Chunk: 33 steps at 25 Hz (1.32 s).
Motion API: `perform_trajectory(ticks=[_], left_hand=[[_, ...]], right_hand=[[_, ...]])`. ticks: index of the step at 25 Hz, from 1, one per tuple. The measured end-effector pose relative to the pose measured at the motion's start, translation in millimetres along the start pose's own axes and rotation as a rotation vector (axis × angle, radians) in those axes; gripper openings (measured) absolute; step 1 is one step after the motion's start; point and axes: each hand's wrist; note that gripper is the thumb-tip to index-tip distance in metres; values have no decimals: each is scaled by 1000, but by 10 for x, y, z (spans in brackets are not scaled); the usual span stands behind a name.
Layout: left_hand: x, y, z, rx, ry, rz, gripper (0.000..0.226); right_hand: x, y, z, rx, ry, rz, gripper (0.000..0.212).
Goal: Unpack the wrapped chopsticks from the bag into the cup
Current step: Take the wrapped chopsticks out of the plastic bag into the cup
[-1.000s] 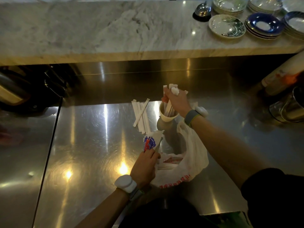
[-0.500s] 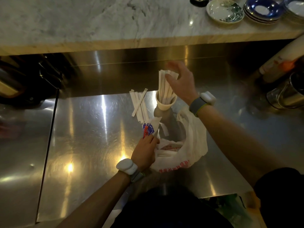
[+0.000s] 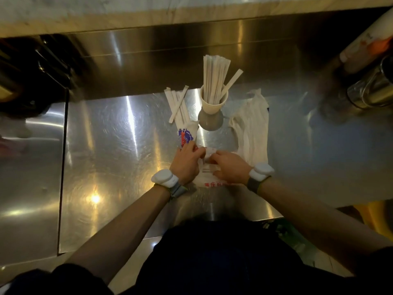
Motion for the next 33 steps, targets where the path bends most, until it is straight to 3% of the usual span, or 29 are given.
perform_trajectory(ticks=[4,8,11,15,18,25,33], left_hand=[[-33,-82,-2,-8,19,-21,11],[-55,-160,7,18,30,-47,28],[-76,-191,8,4,71,-82,30],[-105,-202,58,-17,70,-104,49],[-97,-198,51,-89,48,-152,54],[-195,-187,71,-141,81,-151,65],[-130,-200,-19,-141,60,-193,75]], right_hand=[[-29,-166,21,45,5,159,61],[-116,-299,12,128,-1,177,59],[-135,-350,8,125,-9,195,49],[-162,-360,-6,99,-41,196,42],[-179,-364,-7,72,-89,144,41],[-109,-262,80,185,-146,-186,38],[-120,161,81,283,-75,-442,41]])
Point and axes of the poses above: each hand's wrist, its own z-axis away from the middle knuckle, its own y-axis out of the back of the hand, x = y × z, and after that the axes turned 6 degrees about z, right-handed
